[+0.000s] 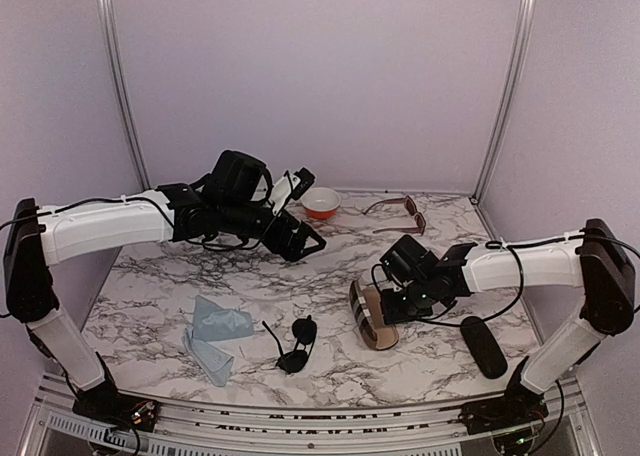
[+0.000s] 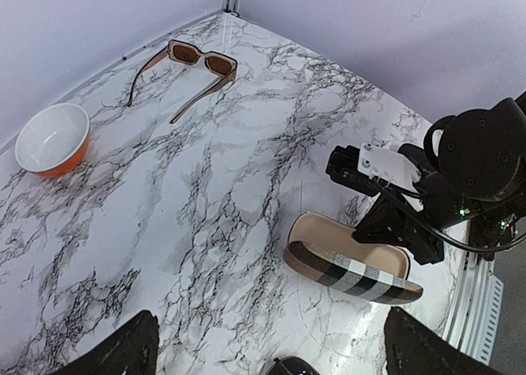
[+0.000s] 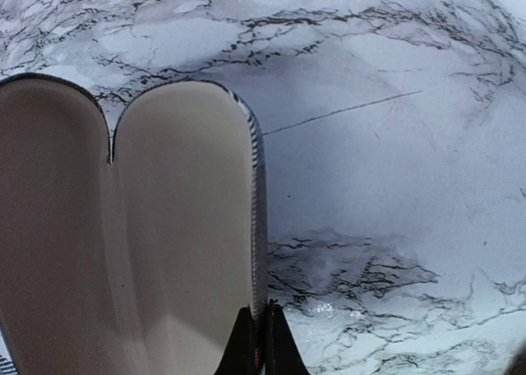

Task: Organize the sunglasses
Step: Place the opened sunglasses case at the center of the board, then move the sunglasses case to the center of the board.

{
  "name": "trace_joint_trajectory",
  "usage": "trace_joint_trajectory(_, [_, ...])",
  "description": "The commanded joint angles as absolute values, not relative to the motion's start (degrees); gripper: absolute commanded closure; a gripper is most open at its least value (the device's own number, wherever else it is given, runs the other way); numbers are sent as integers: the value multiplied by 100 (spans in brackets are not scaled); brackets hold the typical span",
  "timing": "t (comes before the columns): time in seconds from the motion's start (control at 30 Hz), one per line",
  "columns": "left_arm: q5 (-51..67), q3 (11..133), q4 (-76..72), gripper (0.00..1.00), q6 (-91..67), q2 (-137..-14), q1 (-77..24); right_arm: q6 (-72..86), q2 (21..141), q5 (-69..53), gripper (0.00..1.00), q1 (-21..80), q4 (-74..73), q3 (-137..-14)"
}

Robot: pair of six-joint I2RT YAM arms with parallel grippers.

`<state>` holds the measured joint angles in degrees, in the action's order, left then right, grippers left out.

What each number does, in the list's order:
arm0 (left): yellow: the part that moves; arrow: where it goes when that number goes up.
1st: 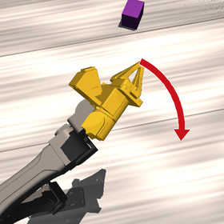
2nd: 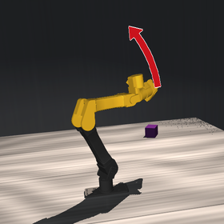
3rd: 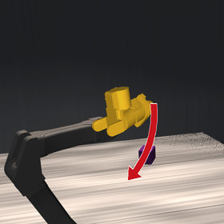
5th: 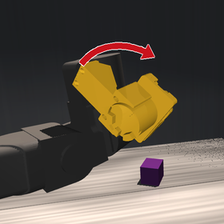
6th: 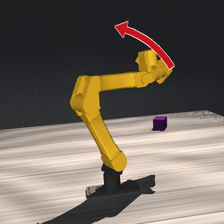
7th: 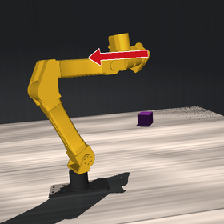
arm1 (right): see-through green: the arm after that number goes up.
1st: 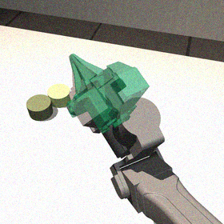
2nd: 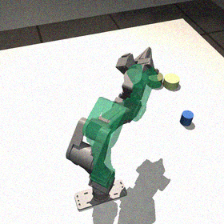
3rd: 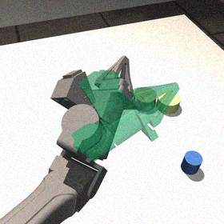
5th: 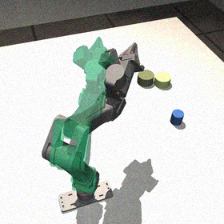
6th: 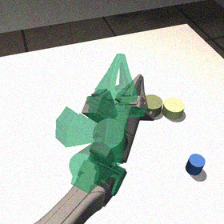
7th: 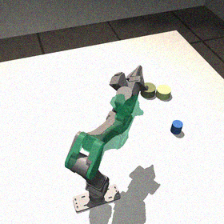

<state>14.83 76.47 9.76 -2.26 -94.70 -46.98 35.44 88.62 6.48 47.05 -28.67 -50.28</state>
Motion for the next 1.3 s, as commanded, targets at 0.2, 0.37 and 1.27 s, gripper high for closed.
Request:
trace_joint_trajectory(0.2, [1375, 7901, 1344, 5, -59, -9620, -4779, 3717, 8899, 221, 100, 4744, -2110, -4869])
trace_joint_trajectory(0.37, [1362, 7924, 1384, 5, -28, -9651, -4806, 3695, 8889, 180, 85, 4746, -2173, -4901])
trace_joint_trajectory(1.27, [1068, 8138, 1980, 36, -1301, -10340, -5634, 3379, 6966, 1226, 64, 4031, -3854, -5309])
